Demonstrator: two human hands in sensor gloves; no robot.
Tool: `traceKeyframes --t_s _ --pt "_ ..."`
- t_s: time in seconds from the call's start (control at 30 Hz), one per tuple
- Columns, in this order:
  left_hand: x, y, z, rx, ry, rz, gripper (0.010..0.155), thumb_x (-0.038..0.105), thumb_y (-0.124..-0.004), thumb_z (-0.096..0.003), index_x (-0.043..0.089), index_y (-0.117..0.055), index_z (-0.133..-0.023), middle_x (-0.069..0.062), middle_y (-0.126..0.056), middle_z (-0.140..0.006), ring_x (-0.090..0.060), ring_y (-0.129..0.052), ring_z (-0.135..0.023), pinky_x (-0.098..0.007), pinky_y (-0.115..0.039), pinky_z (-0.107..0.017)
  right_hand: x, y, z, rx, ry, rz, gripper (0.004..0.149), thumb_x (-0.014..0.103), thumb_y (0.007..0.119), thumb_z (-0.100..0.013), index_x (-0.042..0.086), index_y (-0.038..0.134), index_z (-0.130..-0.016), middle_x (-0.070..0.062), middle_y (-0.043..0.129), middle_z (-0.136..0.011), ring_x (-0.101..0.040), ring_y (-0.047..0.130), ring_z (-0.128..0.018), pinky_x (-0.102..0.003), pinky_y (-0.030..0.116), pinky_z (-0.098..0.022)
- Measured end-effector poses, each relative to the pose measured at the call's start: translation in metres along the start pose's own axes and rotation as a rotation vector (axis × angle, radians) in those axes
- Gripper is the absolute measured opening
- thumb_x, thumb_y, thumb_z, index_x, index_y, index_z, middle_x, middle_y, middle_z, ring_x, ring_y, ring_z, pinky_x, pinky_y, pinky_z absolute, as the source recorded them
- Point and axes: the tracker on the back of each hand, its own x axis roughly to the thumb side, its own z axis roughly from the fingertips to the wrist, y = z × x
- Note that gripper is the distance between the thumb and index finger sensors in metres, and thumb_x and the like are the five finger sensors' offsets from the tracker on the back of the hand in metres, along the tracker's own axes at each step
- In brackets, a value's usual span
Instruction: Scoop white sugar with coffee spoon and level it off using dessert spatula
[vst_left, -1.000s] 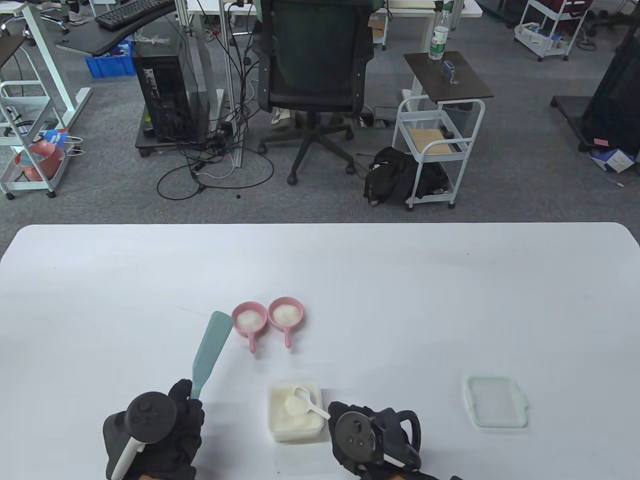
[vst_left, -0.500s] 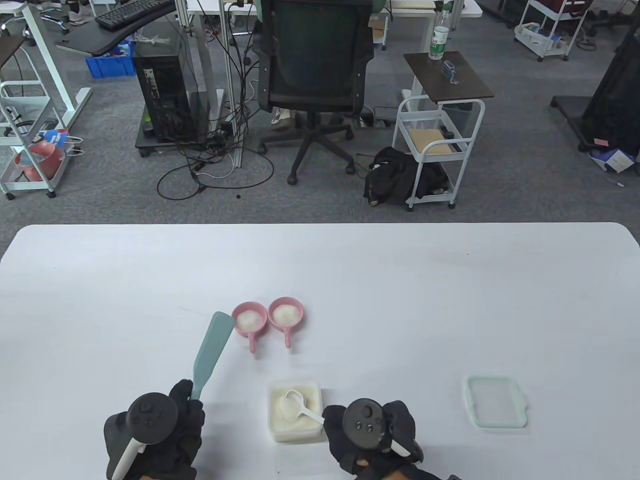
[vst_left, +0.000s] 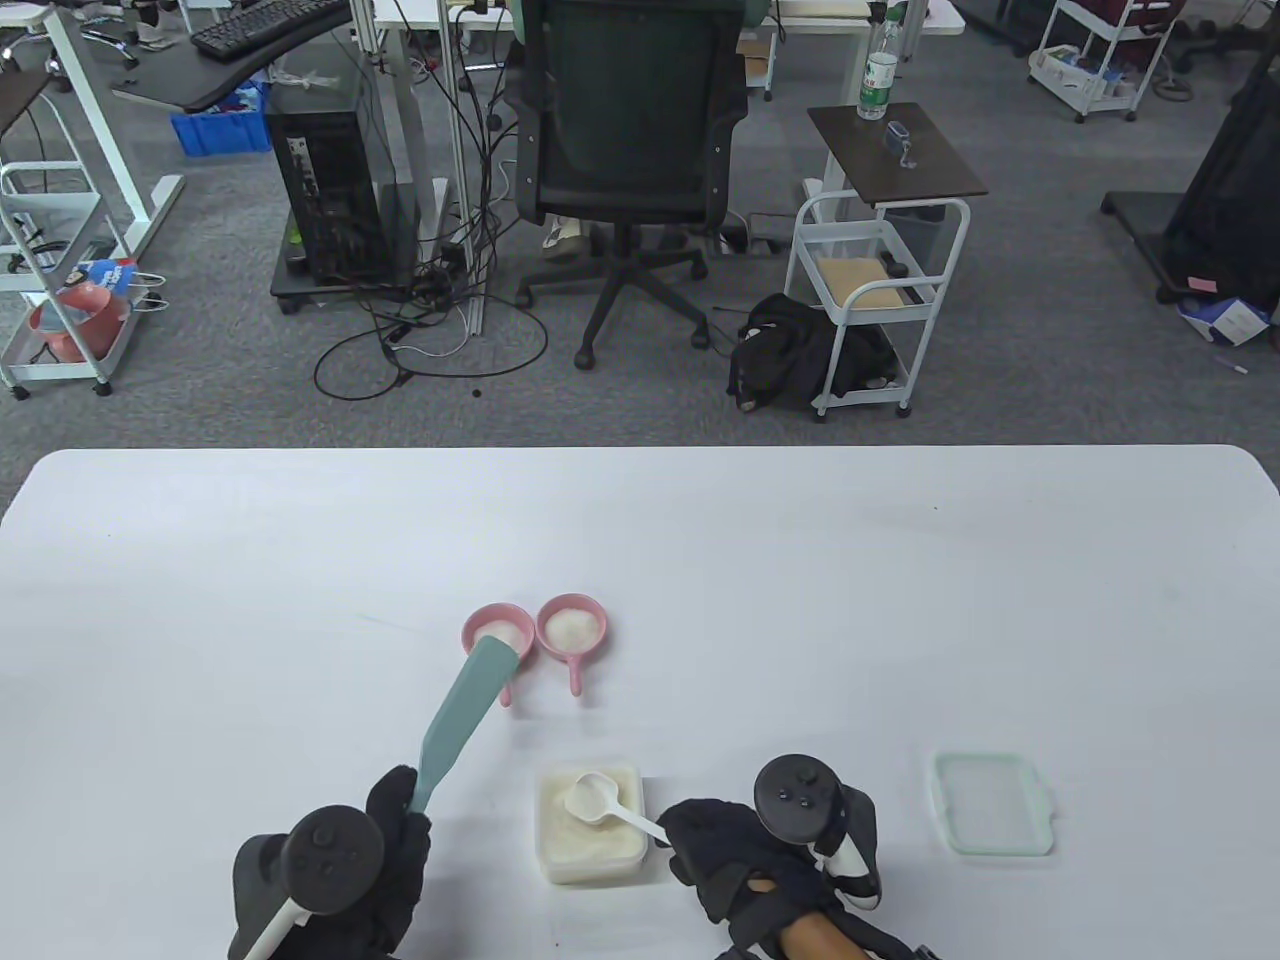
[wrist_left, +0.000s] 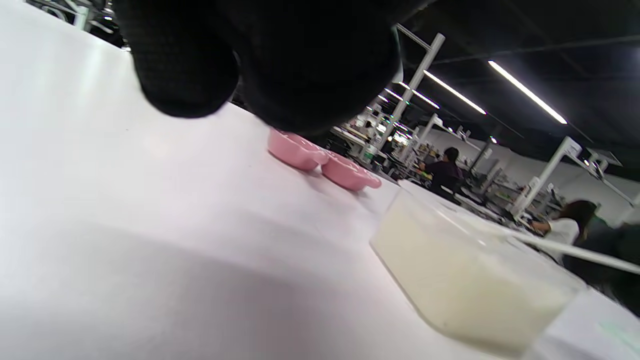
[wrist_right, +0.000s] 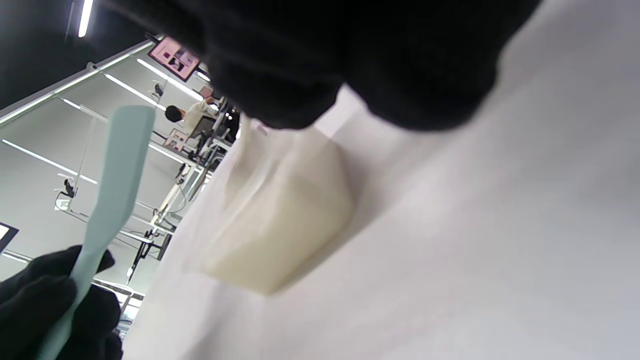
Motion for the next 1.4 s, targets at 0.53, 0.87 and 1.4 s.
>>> traceKeyframes --t_s 0.53,0.87,1.4 --pt "0.042 -0.040 0.011 -0.090 -0.277 -0.334 0.059 0.031 -0.052 -0.0629 0.000 -0.047 -0.113 -0.007 -0.094 -0.077 -0.009 -0.105 -0.042 -0.049 -0.087 -0.064 0.010 0.000 0.008 -0.035 -0.050 0.026 0.042 0.025 0.066 -0.061 -0.002 0.081 -0.090 -0.013 0.096 -0.050 0.000 0.085 -0.018 -0.030 0.095 -0.024" --pt "0.044 -0.048 0.007 -0.102 -0.253 -0.374 0.060 0.032 -0.051 -0.0634 0.002 -0.044 -0.114 -0.006 -0.093 -0.080 -0.008 -0.105 -0.046 -0.050 -0.085 -0.067 0.011 -0.002 0.010 -0.044 -0.057 0.021 0.043 0.025 0.066 -0.061 -0.004 0.081 -0.090 -0.013 0.096 -0.049 0.001 0.085 -0.018 -0.030 0.095 -0.024" --pt "0.038 -0.051 0.001 -0.115 -0.197 -0.414 0.060 0.033 -0.052 -0.0634 0.002 -0.044 -0.115 -0.003 -0.093 -0.081 -0.008 -0.105 -0.047 -0.049 -0.085 -0.068 0.009 -0.006 0.013 -0.014 -0.018 0.018 0.043 0.024 0.066 -0.061 -0.005 0.082 -0.089 -0.013 0.096 -0.048 0.001 0.085 -0.016 -0.029 0.095 -0.022"
